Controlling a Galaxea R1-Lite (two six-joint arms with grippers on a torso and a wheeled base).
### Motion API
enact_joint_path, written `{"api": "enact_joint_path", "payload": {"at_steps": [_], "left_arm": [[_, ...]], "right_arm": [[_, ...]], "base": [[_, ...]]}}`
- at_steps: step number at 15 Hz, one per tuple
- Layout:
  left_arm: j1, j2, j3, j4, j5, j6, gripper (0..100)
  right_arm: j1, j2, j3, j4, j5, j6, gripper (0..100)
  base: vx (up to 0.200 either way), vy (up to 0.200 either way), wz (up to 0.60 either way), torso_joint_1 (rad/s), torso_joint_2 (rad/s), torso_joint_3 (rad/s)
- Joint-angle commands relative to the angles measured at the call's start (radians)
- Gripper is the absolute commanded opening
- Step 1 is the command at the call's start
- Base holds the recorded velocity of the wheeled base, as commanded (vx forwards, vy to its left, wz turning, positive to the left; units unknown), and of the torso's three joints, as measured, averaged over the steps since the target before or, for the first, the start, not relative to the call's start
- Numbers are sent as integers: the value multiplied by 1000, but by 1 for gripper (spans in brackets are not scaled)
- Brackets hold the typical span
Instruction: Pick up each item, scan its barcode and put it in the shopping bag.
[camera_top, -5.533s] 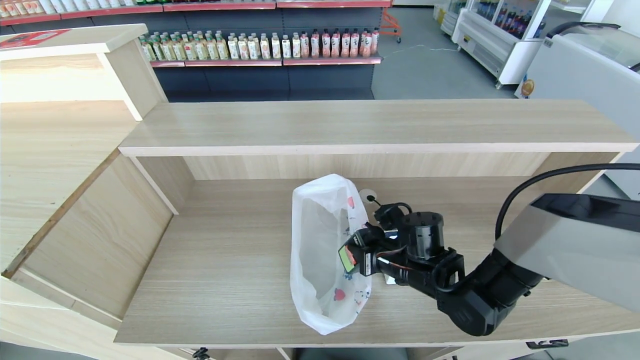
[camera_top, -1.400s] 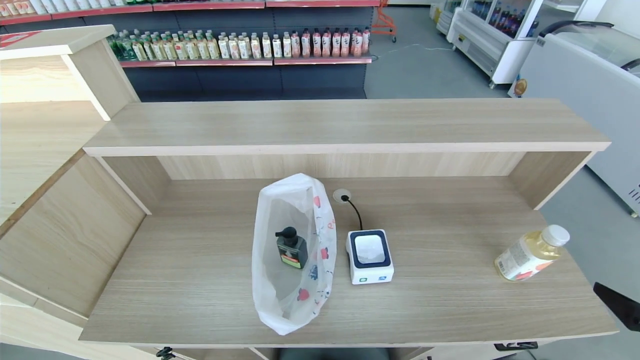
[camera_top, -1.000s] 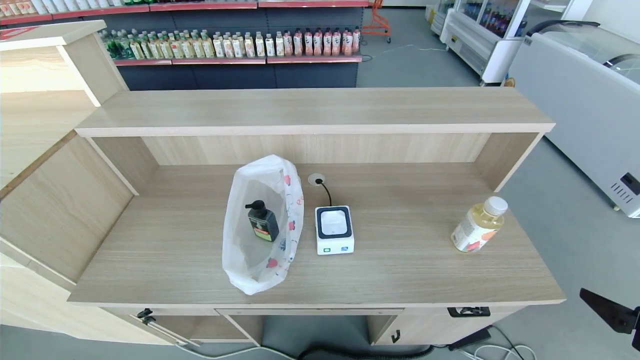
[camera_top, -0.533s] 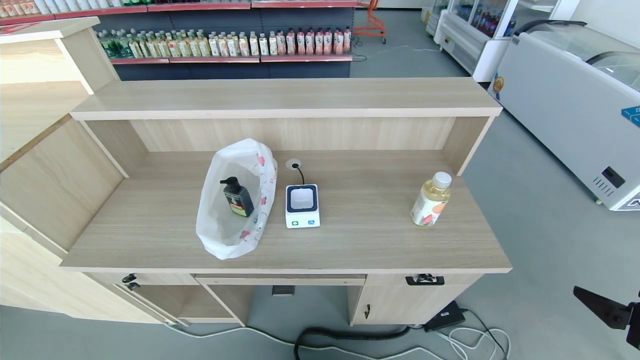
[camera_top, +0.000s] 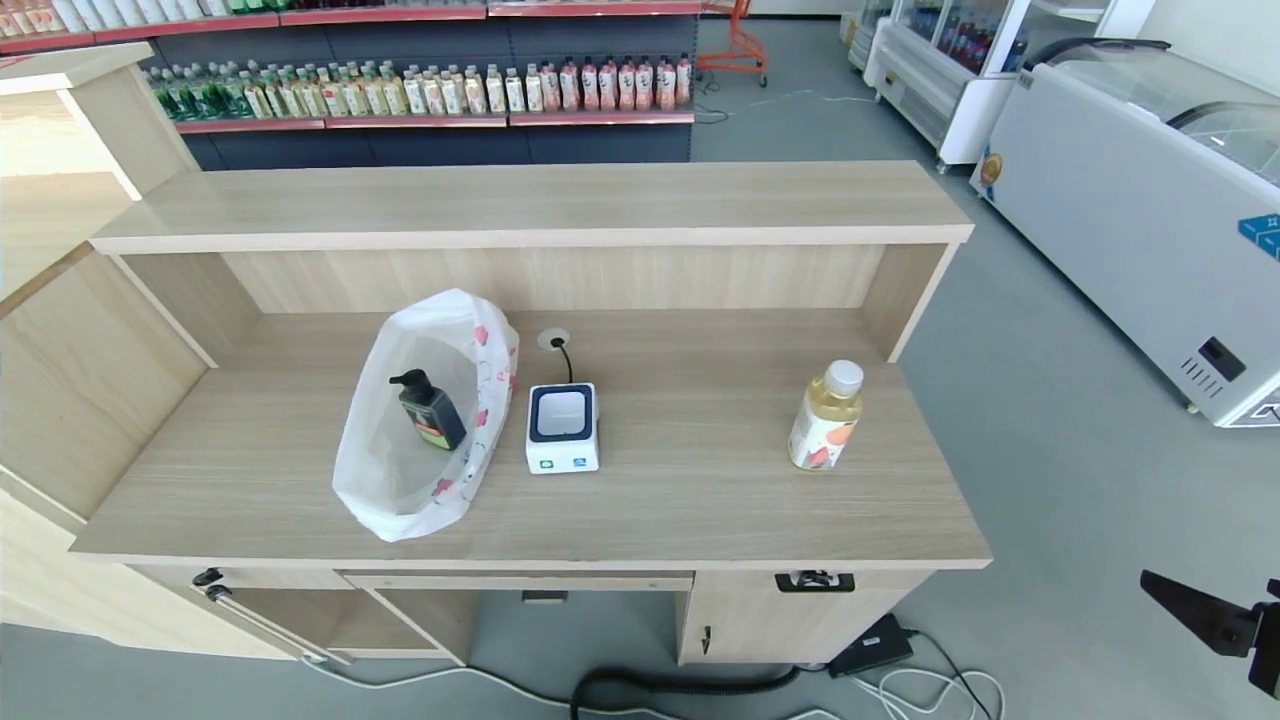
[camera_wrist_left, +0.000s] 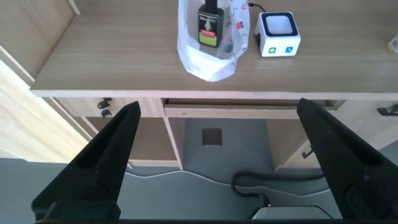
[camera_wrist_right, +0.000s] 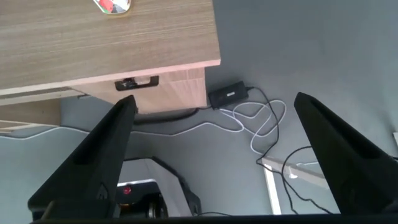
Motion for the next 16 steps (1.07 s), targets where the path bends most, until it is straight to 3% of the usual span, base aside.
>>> {"api": "enact_joint_path", "payload": {"at_steps": [1,4,7,10,13,16], "left_arm": [[-1,-2,0,1,1,-2,100],[-1,-2,0,1,1,-6,100],[-1,-2,0,1,1,-6,100],[-1,-2,0,1,1,-6,100],[-1,-2,0,1,1,-6,100],[-1,-2,0,1,1,-6,100]], "right_arm": [[0,2,-10,-2,9,9,100],[15,11,-30,-2,86,35,100],[100,51,-16,-4,110,35,100],[126,213,4,-154,86,31,100],[245,483,143,-591,-28,52,100],[430,775,217,-1022,-192,150,100]], "base": [[200,0,0,17,2,2],[67,0,0,6,1,1],[0,0,0,0,0,0],[0,0,0,0,0,0],[0,0,0,0,0,0],[0,0,0,0,0,0]]}}
